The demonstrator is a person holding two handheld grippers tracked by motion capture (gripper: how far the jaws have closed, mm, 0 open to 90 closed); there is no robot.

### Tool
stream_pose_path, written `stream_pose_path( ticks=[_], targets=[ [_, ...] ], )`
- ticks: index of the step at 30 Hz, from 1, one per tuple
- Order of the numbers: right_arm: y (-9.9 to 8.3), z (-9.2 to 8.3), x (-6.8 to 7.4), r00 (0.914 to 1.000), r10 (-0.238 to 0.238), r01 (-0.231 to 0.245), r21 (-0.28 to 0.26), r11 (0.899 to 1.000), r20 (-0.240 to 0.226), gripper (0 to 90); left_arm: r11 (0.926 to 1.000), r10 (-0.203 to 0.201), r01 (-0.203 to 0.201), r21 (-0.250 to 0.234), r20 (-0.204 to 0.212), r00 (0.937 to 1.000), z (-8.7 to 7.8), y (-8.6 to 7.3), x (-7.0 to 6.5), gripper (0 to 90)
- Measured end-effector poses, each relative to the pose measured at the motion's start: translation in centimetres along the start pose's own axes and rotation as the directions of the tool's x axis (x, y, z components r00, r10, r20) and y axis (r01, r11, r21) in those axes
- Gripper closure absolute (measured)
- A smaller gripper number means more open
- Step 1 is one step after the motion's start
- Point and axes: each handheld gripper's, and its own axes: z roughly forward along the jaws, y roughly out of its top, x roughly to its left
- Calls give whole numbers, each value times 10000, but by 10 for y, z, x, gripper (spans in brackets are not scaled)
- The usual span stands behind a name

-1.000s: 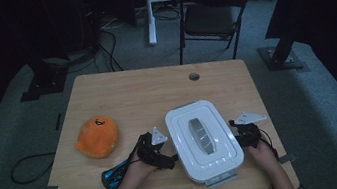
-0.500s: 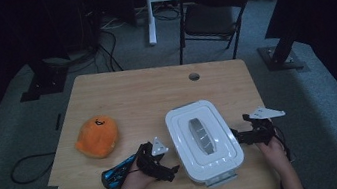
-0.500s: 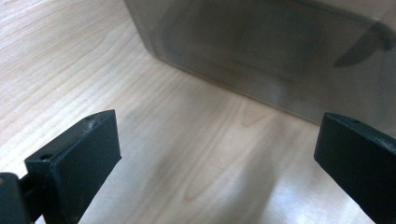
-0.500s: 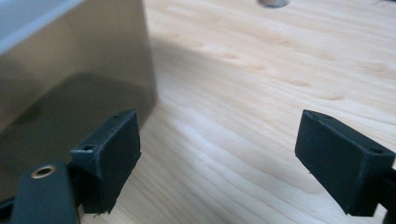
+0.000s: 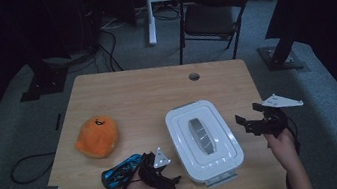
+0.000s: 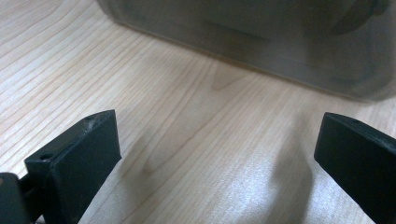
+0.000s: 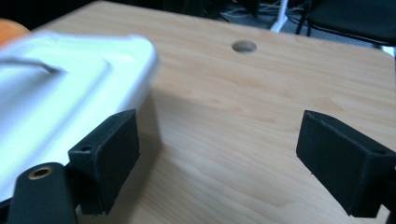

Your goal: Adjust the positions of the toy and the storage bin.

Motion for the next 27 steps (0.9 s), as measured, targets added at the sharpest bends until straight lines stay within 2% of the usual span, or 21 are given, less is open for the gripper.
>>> stream_pose_path(
  ticks=[6,8,10,12,15,19,23,27],
  targets=[
    [23,-13,22,9991,17,-42,-580,9983,-421,127,9995,302,-298,114,-320,9990,3,0,-4,10],
    [29,-18,35,9984,-241,203,-751,9970,-510,124,9995,315,-314,65,-251,9992,4,0,-7,10],
    [33,-20,44,9946,-484,415,-762,9962,-913,121,9993,352,-349,111,-270,9990,6,0,-10,10],
    [36,-19,54,9897,-618,537,-654,9964,-1288,121,9999,159,-158,18,-73,9998,9,0,-11,10],
    [39,-15,70,9799,-728,694,-250,9973,-1855,121,9997,248,-248,-1,-95,9996,10,1,-12,10],
    [37,-10,90,9687,-931,977,84,9952,-2301,121,10000,98,-97,9,-117,9999,10,1,-11,10],
    [31,-2,111,9650,-1279,1459,632,9873,-2287,121,10000,61,-61,-8,-139,9999,11,1,-12,10],
    [20,1,129,9714,-1577,1743,817,9813,-1776,181,10000,31,-31,1,-169,9999,10,1,-12,10]
  ],
)
